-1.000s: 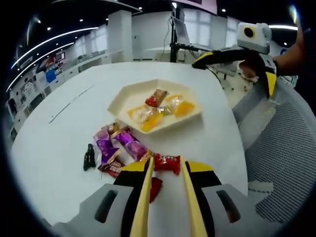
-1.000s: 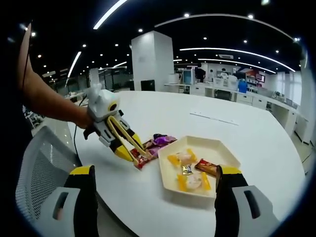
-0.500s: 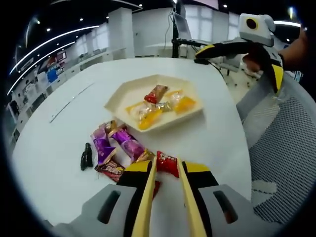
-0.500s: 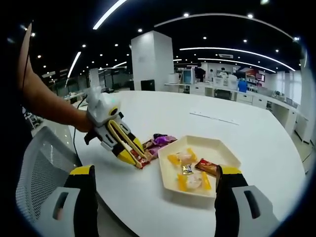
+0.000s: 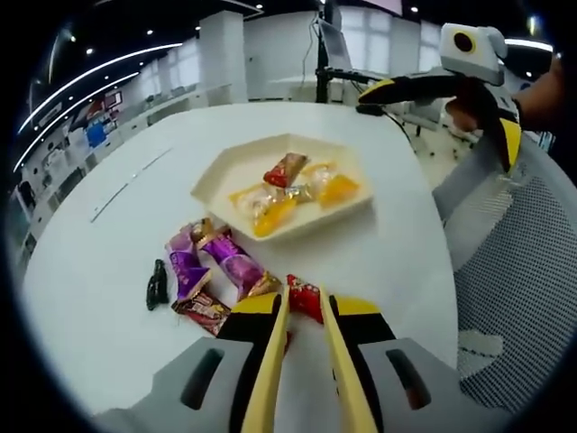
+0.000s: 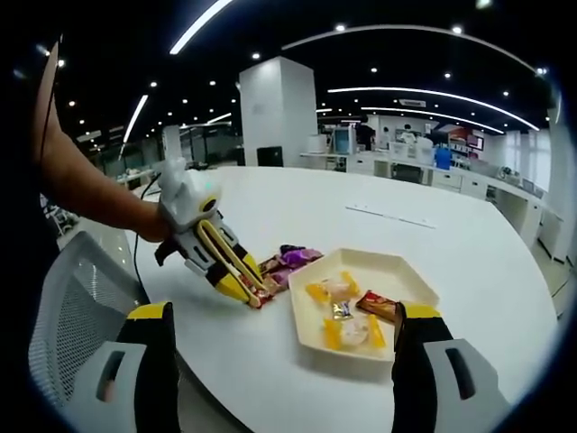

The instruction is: Place the target food into the container with the food tongs after gripping and lifting it, then release it inside without dropping or visibly crushing the food.

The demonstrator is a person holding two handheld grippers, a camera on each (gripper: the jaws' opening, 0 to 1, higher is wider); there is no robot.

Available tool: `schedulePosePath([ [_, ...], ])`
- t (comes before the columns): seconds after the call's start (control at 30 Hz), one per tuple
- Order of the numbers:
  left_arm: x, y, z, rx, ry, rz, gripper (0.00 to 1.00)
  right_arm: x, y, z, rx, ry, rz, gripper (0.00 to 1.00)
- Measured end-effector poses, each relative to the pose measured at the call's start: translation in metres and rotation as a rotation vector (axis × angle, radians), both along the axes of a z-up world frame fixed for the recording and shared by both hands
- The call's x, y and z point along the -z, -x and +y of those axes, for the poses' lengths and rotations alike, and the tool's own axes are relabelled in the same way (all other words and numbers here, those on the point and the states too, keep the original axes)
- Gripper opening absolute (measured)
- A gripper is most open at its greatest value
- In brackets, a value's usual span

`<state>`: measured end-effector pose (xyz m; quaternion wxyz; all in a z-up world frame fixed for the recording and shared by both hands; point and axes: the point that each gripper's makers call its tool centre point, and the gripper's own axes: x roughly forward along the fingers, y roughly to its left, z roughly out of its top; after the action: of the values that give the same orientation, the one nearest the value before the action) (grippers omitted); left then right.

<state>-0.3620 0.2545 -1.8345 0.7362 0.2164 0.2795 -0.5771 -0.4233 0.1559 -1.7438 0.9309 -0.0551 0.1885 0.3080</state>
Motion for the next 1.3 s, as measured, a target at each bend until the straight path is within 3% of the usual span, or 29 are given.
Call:
schedulePosePath([
  [0.37, -0.005, 0.001, 0.01, 0.008, -0.013, 0.003, 0.17, 0.001, 0.001, 0.002, -0.012, 0.006, 0.005, 0.99],
  [0.7, -0.03, -0.017, 0.01, -0.051, 0.037, 0.045, 0.18, 0.003, 0.002, 0.003, -0.019, 0.015, 0.013, 0.99],
  [1.3, -0.084, -0.041, 0.012, -0.035, 0.056, 0.021, 0.19, 0.004, 0.002, 0.005, -0.031, 0.01, 0.017, 0.99],
])
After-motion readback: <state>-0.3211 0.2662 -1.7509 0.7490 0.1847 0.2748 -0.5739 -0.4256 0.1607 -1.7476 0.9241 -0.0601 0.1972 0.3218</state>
